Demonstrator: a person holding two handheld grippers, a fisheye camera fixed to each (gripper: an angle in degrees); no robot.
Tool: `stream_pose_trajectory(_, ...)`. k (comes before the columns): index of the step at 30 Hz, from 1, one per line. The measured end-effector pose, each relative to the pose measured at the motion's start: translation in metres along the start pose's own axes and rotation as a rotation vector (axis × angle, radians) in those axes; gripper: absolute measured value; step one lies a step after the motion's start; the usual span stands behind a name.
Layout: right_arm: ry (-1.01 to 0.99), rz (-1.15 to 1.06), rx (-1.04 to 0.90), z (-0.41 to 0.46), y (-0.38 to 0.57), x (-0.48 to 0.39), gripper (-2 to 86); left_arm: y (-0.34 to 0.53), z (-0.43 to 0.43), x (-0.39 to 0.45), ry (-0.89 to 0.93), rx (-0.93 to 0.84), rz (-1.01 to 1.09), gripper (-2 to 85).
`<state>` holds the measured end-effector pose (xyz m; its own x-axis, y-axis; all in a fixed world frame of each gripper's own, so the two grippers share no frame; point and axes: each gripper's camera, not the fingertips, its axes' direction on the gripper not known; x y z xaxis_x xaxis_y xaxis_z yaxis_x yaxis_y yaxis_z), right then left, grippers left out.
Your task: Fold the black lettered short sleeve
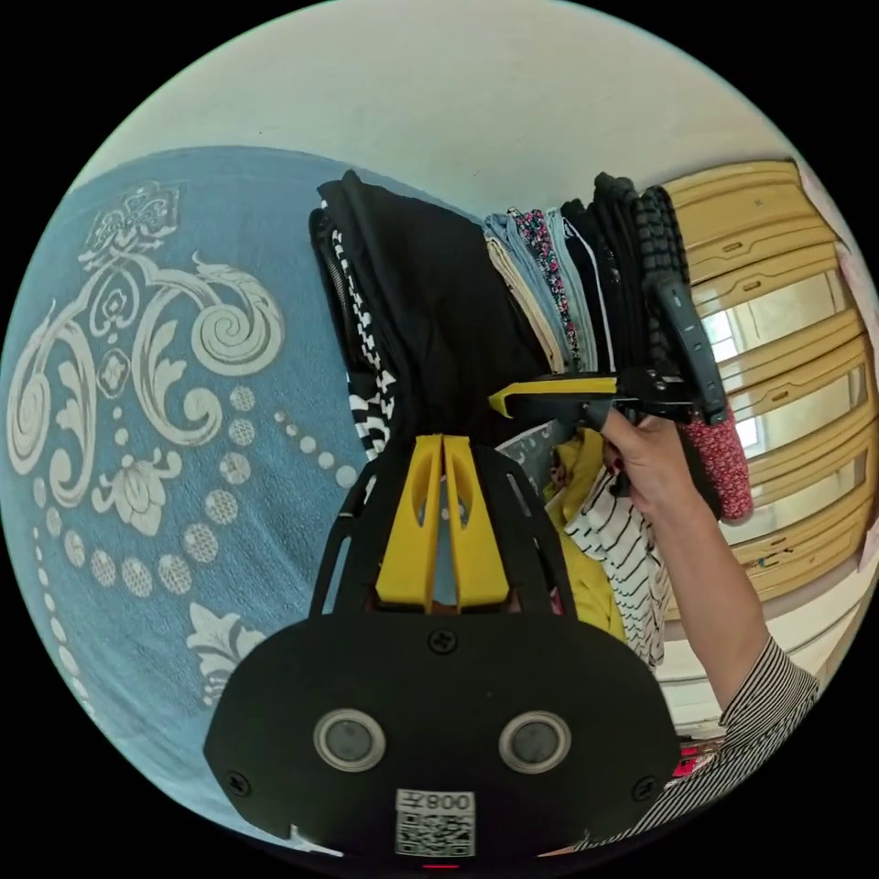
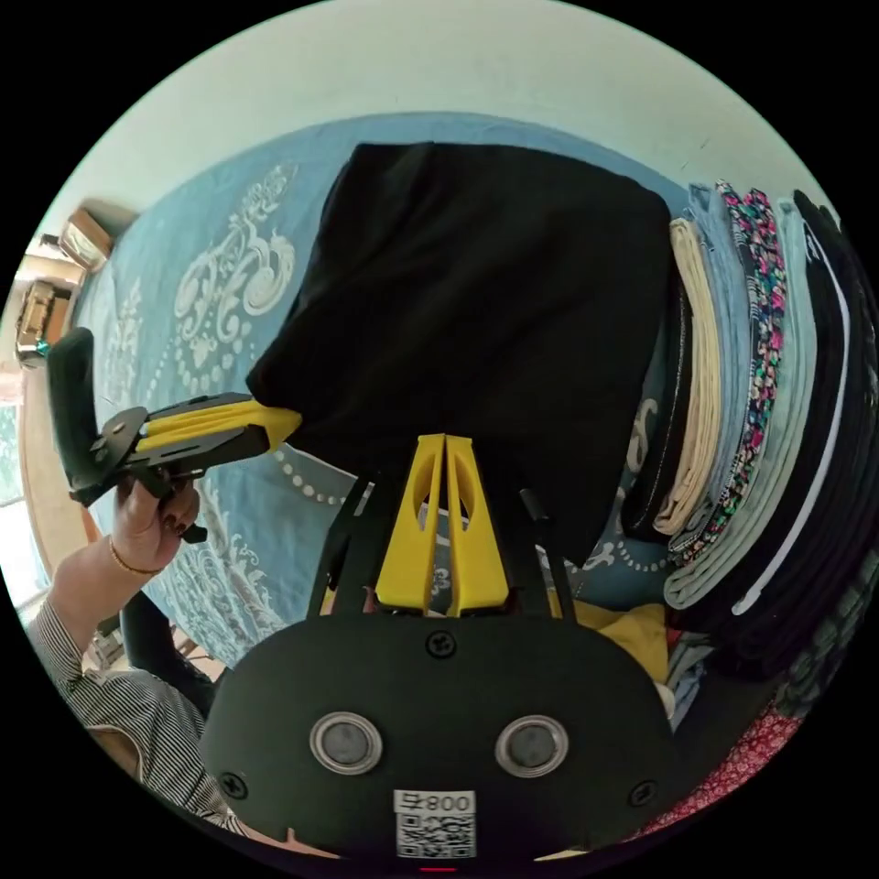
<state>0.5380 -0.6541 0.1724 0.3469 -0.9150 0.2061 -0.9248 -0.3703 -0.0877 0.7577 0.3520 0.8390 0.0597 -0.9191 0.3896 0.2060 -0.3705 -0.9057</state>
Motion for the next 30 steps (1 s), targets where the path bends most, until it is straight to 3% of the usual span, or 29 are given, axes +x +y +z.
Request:
stream_pose_trajectory(7, 0.193, -0.056, -0.088, -0.005, 0.002, -0.033, 0.2, 0.036, -0.044, 0.028, 0.160, 0.098, 0.133, 0.2)
stream_pose_trajectory(12, 0.213, -0.029, 0.012, -0.037, 0.046, -0.050, 0.2, 0.115, -0.107, 0.074, -0.015, 0.063, 0.438, 0.2)
stream_pose_trajectory(15, 0.228, -0.030, 0.195, -0.084, 0.105, -0.074, 0.2, 0.183, -0.135, 0.095, -0.255, -0.064, 0.552, 0.2)
stream_pose_trajectory(19, 0.316, 0.044, 0.431, -0.147, 0.225, -0.105, 0.3, 0.271, -0.143, 0.106, -0.527, -0.299, 0.536, 0.4)
stream_pose_trajectory(23, 0.376, 0.305, 0.576, -0.183, 0.358, -0.115, 0.6, 0.315, -0.150, 0.124, -0.621, -0.284, 0.520, 0.4)
stream_pose_trajectory(26, 0.311, 0.448, 0.630, -0.194, 0.447, -0.117, 1.3, 0.322, -0.147, 0.137, -0.669, -0.364, 0.578, 0.4)
stream_pose_trajectory(30, 0.256, 0.530, 0.619, -0.187, 0.523, -0.119, 3.9, 0.339, -0.169, 0.139, -0.542, -0.397, 0.549, 0.4)
